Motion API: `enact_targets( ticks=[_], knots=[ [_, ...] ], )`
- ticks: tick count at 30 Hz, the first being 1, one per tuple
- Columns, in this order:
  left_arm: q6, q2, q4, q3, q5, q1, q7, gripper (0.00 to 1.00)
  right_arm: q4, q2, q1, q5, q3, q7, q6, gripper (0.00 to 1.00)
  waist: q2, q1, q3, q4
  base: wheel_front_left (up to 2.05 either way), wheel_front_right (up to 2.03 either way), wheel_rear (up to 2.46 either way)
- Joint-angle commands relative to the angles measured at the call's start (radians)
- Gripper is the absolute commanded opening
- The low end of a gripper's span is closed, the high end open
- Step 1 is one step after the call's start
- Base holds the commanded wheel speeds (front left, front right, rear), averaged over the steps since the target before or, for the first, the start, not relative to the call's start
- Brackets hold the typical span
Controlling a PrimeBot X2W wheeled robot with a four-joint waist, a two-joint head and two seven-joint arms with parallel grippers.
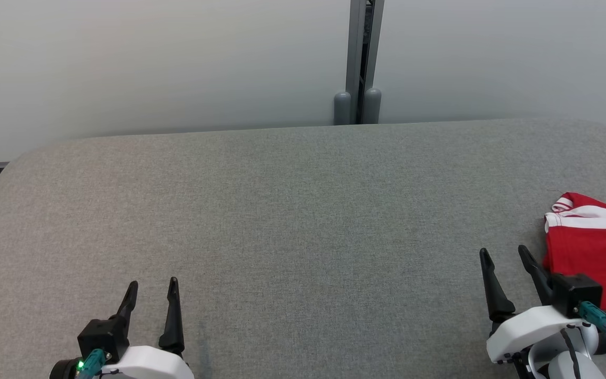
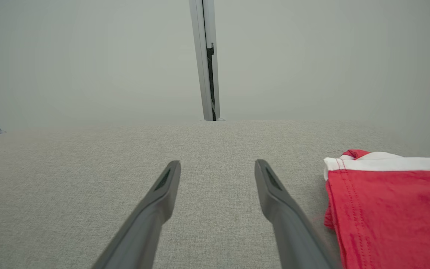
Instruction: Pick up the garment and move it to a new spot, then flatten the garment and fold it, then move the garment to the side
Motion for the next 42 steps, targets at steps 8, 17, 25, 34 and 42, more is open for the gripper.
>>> enact_targets(
  ticks=[8, 17, 25, 34, 42],
  knots=[
    [-0.003, -0.008, 0.03, 0.002, -0.012, 0.02, 0.01, 0.0, 0.035, 0.013, 0.032, 0.009, -0.001, 0.005, 0.0, 0.0, 0.0, 0.0, 0.001, 0.0, 0.0, 0.0, 0.0],
    [-0.022, -0.007, 0.011, 0.028, -0.18, 0.005, 0.058, 0.0, -0.001, 0.011, 0.035, 0.191, -0.02, 0.056, 0.0, 0.0, 0.0, 0.0, 0.001, 0.0, 0.0, 0.0, 0.0],
    [-0.04, -0.005, -0.012, 0.046, -0.332, -0.003, 0.095, 0.0, -0.042, 0.009, 0.047, 0.356, -0.028, 0.093, 0.0, 0.0, 0.0, 0.0, 0.001, 0.0, 0.0, 0.0, 0.0],
    [-0.056, -0.004, -0.031, 0.065, -0.468, -0.012, 0.131, 0.0, -0.076, 0.007, 0.055, 0.504, -0.04, 0.129, 0.0, 0.0, 0.0, 0.0, 0.001, 0.0, 0.0, 0.0, 0.0],
    [-0.067, -0.003, -0.044, 0.079, -0.566, -0.019, 0.157, 0.0, -0.099, 0.006, 0.06, 0.609, -0.048, 0.156, 0.0, 0.0, 0.0, 0.0, 0.001, 0.0, 0.0, 0.0, 0.0]
  ],
)
